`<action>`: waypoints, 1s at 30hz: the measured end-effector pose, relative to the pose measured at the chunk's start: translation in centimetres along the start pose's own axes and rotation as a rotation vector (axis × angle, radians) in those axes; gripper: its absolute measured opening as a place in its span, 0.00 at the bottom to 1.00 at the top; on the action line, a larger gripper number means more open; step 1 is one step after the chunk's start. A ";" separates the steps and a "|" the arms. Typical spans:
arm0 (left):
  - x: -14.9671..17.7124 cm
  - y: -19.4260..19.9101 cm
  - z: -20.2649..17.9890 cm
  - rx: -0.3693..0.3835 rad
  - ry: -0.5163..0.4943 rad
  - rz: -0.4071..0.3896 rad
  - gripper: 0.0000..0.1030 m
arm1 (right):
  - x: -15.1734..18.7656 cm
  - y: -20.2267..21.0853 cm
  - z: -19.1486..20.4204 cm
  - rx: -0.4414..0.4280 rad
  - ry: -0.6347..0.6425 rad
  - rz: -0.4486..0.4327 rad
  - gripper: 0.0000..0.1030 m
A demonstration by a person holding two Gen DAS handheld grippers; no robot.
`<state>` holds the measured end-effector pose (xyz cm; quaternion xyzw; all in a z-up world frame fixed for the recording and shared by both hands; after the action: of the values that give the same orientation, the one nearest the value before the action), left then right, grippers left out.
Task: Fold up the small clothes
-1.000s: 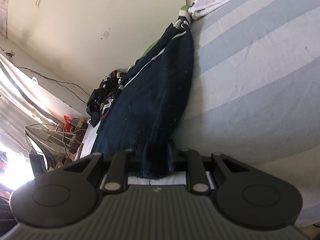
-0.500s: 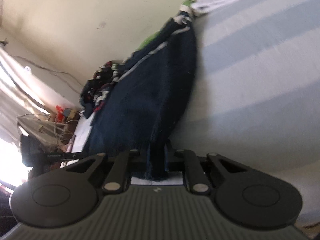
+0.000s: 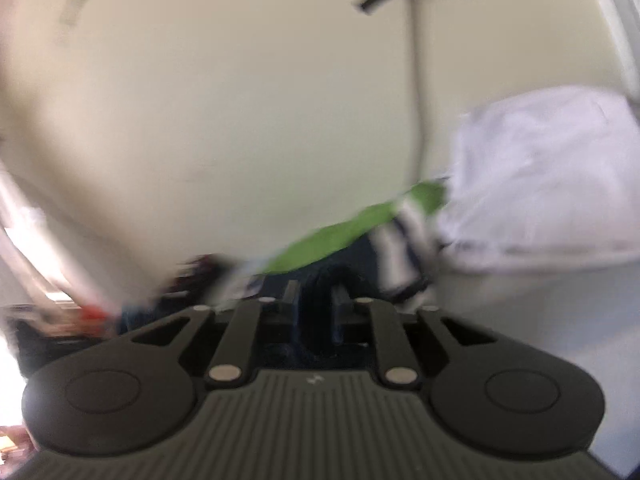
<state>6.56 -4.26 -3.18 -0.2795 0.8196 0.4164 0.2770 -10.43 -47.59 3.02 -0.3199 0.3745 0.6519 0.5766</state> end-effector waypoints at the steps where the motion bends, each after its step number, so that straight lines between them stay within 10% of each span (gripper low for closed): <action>1: 0.5 0.1 0.3 0.016 0.001 0.003 0.42 | 0.4 -0.9 -0.9 0.068 0.016 0.020 0.47; 8: 4.0 0.8 1.2 0.018 -0.074 0.046 0.54 | 3.6 3.4 -2.0 0.076 0.061 0.006 0.50; 10: 5.1 0.0 0.1 -0.003 -0.137 0.068 0.42 | 5.0 3.5 -1.7 0.093 0.104 0.042 0.46; 12: 6.1 -0.6 -0.3 -0.021 -0.189 0.103 0.09 | 5.9 3.2 -1.3 0.117 0.151 0.047 0.17; 15: 6.6 1.3 -0.7 0.001 -0.230 0.119 0.08 | 5.6 4.4 -0.7 0.122 0.167 0.002 0.11; 25: 8.0 4.0 0.5 -0.019 -0.362 0.185 0.17 | 9.2 9.4 -1.2 0.192 0.257 0.075 0.22; 30: 0.9 5.1 -2.2 -0.042 -0.439 -0.005 0.37 | 2.9 10.1 -0.7 0.146 0.254 -0.047 0.32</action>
<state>1.91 -3.74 -0.04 -0.1900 0.7301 0.4834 0.4441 -20.78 -47.27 1.37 -0.3657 0.4832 0.5637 0.5613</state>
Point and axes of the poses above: each gripper's, at about its wrist camera, not at the fingertips, and y roughly against the way its jaws point, z to its left, x to its underside, the point moved 8 cm from there along -y, roughly the way its jaws point, and after that the axes turned 14 degrees about -z, right-handed, at the moved point
